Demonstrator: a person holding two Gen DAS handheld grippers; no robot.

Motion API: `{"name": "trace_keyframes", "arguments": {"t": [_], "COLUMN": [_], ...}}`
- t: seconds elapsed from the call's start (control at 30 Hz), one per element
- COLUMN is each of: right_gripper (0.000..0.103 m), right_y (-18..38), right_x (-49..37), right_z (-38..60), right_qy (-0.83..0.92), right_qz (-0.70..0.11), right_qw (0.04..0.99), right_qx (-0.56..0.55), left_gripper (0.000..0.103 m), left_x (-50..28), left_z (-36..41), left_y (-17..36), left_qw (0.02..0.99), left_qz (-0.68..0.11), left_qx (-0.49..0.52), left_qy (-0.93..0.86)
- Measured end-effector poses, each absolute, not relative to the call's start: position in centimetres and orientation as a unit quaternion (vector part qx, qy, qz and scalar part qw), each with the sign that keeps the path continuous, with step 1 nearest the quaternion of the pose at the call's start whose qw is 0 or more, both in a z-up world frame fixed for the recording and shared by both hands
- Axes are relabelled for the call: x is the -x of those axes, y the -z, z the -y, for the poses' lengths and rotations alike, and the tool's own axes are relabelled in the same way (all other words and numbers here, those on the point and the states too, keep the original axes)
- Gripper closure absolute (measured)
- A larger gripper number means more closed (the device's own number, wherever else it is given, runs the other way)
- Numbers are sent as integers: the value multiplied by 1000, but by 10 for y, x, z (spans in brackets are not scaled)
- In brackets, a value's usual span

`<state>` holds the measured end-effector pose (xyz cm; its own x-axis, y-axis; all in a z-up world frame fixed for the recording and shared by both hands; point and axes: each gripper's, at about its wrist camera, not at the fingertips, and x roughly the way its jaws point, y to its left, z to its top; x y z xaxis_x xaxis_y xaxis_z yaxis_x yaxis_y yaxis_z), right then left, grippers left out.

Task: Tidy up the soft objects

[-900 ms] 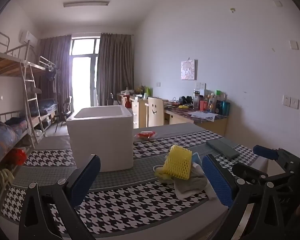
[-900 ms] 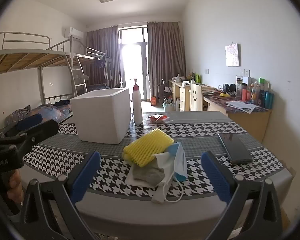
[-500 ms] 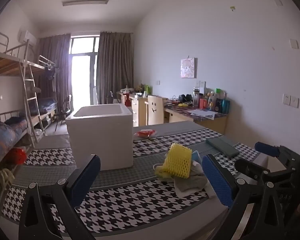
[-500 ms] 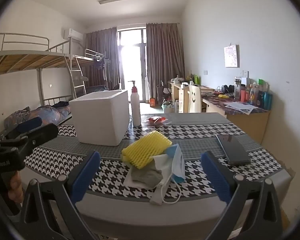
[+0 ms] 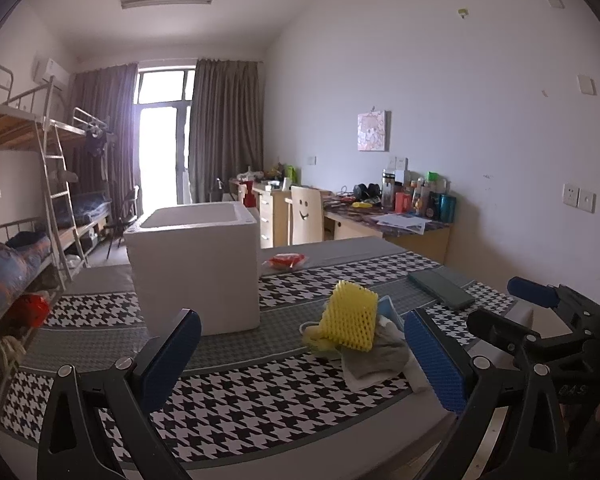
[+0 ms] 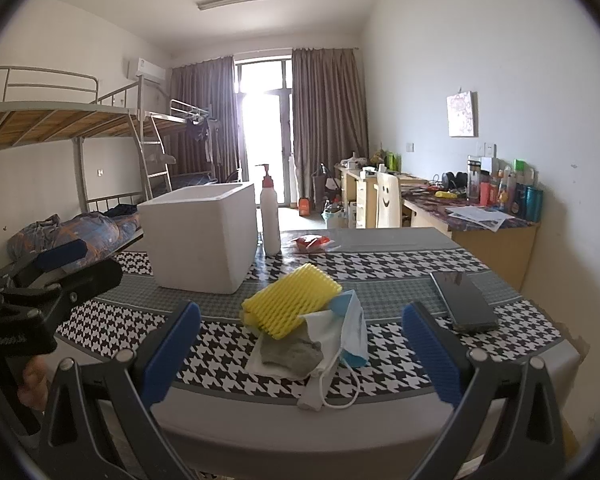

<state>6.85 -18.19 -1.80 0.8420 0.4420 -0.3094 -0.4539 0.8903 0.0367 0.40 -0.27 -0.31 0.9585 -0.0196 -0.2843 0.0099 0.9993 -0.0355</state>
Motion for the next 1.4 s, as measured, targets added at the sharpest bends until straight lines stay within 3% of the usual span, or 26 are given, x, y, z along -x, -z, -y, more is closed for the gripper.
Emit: {"name": "trace_keyframes", "arguments": {"t": [1.4], "right_gripper": [1], "right_y": [32], "right_x": [-103], "right_z": [182], "right_qy": [-224], "right_qz": [-196], "right_qw": [955], "right_qx": [17], "left_gripper": [1], "left_x": [-51], "left_z": [4], "left_y": [15], "left_qw": [981], "left_qz": [-194], "left_qx": [19], "left_qy": [10]}}
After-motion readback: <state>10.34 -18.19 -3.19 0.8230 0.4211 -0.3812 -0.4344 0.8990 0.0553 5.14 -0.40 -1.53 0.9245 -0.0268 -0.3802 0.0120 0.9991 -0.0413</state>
